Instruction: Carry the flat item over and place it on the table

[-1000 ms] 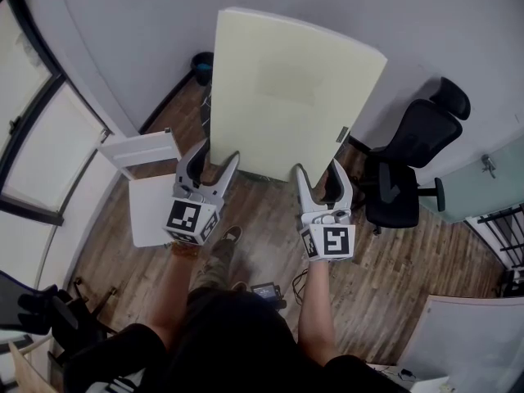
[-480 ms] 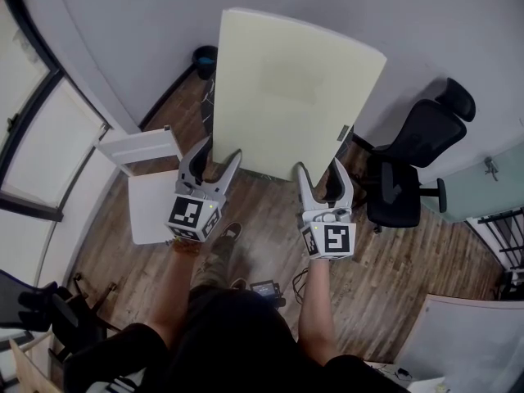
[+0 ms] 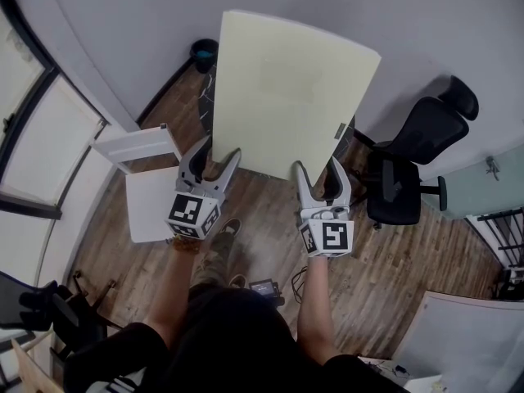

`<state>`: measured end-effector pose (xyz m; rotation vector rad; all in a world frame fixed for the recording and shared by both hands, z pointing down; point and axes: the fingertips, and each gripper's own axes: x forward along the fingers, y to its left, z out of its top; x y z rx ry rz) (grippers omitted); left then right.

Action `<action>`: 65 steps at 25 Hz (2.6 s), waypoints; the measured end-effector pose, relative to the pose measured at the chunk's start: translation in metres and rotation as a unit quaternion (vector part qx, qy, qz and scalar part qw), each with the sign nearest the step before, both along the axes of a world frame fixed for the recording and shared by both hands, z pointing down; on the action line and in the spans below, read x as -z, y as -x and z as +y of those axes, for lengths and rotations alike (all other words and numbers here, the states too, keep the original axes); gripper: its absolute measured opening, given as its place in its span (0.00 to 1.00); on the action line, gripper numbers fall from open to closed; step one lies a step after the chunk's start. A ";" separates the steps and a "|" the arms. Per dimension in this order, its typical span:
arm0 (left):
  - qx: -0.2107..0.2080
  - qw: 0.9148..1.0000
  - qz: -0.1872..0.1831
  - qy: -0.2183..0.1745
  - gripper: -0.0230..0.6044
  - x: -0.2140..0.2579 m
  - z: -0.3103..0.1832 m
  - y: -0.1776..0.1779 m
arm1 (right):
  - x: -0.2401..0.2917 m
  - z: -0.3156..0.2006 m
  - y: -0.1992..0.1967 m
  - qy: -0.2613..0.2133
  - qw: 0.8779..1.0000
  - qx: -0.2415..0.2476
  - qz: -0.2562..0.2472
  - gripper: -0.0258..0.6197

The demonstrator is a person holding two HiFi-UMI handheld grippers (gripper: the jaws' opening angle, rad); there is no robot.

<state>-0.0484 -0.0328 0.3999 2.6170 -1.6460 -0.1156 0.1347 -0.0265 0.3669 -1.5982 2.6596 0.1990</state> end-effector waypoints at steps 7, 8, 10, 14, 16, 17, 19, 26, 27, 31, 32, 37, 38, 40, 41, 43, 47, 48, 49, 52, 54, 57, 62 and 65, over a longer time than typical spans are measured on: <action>-0.003 1.000 0.002 0.011 0.44 -0.010 -0.008 -0.002 | -0.011 -0.008 -0.003 0.013 1.000 -0.001 -0.001 0.46; -0.004 1.000 0.002 0.013 0.44 -0.012 -0.009 -0.002 | -0.012 -0.009 -0.002 0.014 1.000 0.000 0.000 0.46; -0.004 1.000 0.003 0.016 0.44 -0.015 -0.013 0.000 | -0.014 -0.012 0.000 0.016 1.000 0.000 0.002 0.46; -0.009 1.000 0.006 0.019 0.44 -0.018 -0.021 0.003 | -0.016 -0.020 0.004 0.019 1.000 -0.003 0.002 0.46; -0.014 1.000 0.005 0.018 0.44 -0.018 -0.028 0.004 | -0.017 -0.026 0.004 0.022 1.000 -0.007 0.001 0.46; -0.017 1.000 0.004 0.018 0.44 -0.017 -0.033 0.004 | -0.016 -0.029 0.004 0.023 1.000 -0.010 0.000 0.46; -0.022 1.000 0.001 0.015 0.44 -0.014 -0.043 0.002 | -0.015 -0.037 0.003 0.024 1.000 -0.016 -0.001 0.46; -0.039 0.999 -0.001 0.015 0.44 -0.014 -0.082 0.001 | -0.014 -0.070 0.002 0.024 0.999 -0.033 0.000 0.46; -0.041 0.999 0.001 0.017 0.44 -0.015 -0.088 0.002 | -0.014 -0.075 0.003 0.025 0.999 -0.036 0.001 0.46; -0.052 0.999 -0.001 0.014 0.44 -0.012 -0.112 0.005 | -0.012 -0.095 0.007 0.025 0.999 -0.047 0.000 0.46; -0.054 0.998 -0.001 0.012 0.44 -0.011 -0.119 0.006 | -0.011 -0.100 0.008 0.025 0.998 -0.049 0.000 0.46; -0.064 0.998 0.003 0.005 0.44 -0.008 -0.149 0.012 | -0.007 -0.127 0.015 0.016 0.998 -0.061 0.002 0.46; -0.066 0.998 0.004 0.005 0.44 -0.008 -0.155 0.014 | -0.005 -0.132 0.017 0.014 0.998 -0.063 0.002 0.46; -0.070 0.998 0.006 0.004 0.44 -0.006 -0.164 0.018 | -0.003 -0.140 0.022 0.015 0.998 -0.067 0.002 0.46; -0.072 0.997 0.007 0.003 0.44 -0.006 -0.168 0.020 | -0.003 -0.143 0.024 0.016 0.997 -0.071 0.003 0.46; -0.078 0.997 0.008 0.003 0.44 -0.006 -0.174 0.023 | -0.003 -0.148 0.027 0.017 0.997 -0.077 0.003 0.46; -0.090 0.996 0.014 0.005 0.44 -0.010 -0.189 0.021 | -0.005 -0.160 0.026 0.020 0.996 -0.089 0.007 0.46; -0.092 0.996 0.015 0.006 0.44 -0.012 -0.194 0.021 | -0.006 -0.164 0.026 0.021 0.996 -0.092 0.007 0.46; -0.094 0.995 0.017 0.007 0.44 -0.013 -0.197 0.020 | -0.008 -0.167 0.026 0.023 0.995 -0.094 0.007 0.46; -0.099 0.995 0.018 0.006 0.44 -0.016 -0.203 0.019 | -0.010 -0.170 0.026 0.024 0.995 -0.097 0.008 0.46; -0.097 0.995 0.018 0.003 0.44 -0.016 -0.204 0.019 | -0.010 -0.171 0.025 0.021 0.995 -0.096 0.008 0.46; -0.089 0.996 0.018 0.000 0.44 -0.018 -0.210 0.019 | -0.011 -0.179 0.024 0.020 0.996 -0.090 0.012 0.46; -0.087 0.996 0.019 0.010 0.44 -0.029 -0.215 0.006 | -0.024 -0.189 0.011 0.034 0.996 -0.087 0.009 0.46; -0.083 0.996 0.013 0.022 0.44 -0.039 -0.218 0.007 | -0.035 -0.193 0.011 0.045 0.996 -0.083 0.002 0.46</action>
